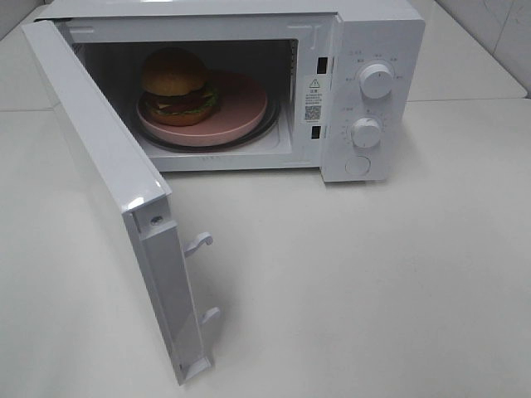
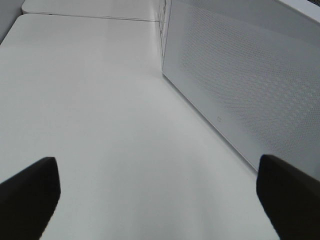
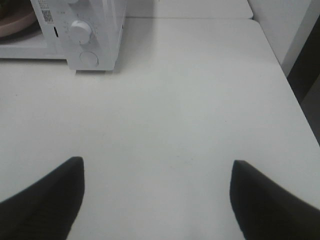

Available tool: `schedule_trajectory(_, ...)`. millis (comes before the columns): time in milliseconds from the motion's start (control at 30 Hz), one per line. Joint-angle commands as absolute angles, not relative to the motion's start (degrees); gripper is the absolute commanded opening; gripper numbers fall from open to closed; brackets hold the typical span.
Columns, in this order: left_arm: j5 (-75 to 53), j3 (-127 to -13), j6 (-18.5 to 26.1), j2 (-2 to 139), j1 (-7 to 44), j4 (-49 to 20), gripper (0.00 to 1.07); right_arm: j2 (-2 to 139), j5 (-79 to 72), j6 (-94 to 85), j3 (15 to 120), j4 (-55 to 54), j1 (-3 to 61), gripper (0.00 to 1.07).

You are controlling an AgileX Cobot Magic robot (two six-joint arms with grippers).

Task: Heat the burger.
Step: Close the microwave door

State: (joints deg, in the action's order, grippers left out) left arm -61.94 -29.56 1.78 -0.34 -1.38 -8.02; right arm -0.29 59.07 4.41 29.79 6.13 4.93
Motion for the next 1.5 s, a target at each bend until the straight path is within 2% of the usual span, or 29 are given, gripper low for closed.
schedule_trajectory(33, -61.13, -29.51, 1.43, -0.57, -1.09, -8.19, 1.00, -1.95, 55.86, 3.67, 28.53, 5.67, 4.58, 0.76)
schedule_trajectory(1500, -61.13, -29.51, 1.43, -0.57, -1.09, -8.14, 1.00, -1.95, 55.12, 2.98, 28.02, 5.10, 4.58, 0.76)
